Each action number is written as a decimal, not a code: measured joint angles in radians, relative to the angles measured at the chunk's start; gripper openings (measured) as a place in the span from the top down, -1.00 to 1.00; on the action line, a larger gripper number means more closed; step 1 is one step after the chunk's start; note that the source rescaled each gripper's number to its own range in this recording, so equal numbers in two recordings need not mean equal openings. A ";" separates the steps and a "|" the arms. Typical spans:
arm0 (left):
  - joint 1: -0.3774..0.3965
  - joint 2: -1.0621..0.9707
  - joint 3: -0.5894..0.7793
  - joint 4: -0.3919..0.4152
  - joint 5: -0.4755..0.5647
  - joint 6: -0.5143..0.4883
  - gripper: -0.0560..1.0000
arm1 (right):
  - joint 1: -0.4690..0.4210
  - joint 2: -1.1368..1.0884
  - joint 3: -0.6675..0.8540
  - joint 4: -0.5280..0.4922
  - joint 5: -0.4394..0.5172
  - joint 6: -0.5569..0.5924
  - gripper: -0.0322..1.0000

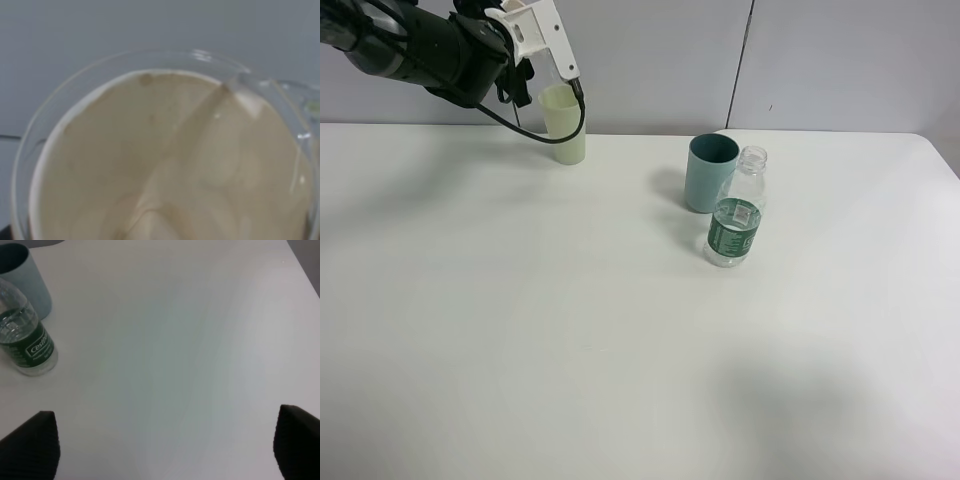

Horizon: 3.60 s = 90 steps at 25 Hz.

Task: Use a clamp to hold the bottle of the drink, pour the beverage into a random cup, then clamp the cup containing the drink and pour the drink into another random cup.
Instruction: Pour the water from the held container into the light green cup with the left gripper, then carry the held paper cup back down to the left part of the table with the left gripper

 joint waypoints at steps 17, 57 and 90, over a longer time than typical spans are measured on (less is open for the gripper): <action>0.000 0.000 0.000 0.050 -0.001 0.000 0.79 | 0.000 0.000 0.000 0.000 0.000 0.000 -0.35; 0.000 0.056 -0.002 0.367 -0.128 0.074 0.79 | 0.000 0.000 0.000 0.000 0.000 0.000 -0.35; 0.000 -0.120 0.133 0.359 -0.083 -0.221 0.79 | 0.000 0.000 0.000 0.000 0.000 0.000 -0.35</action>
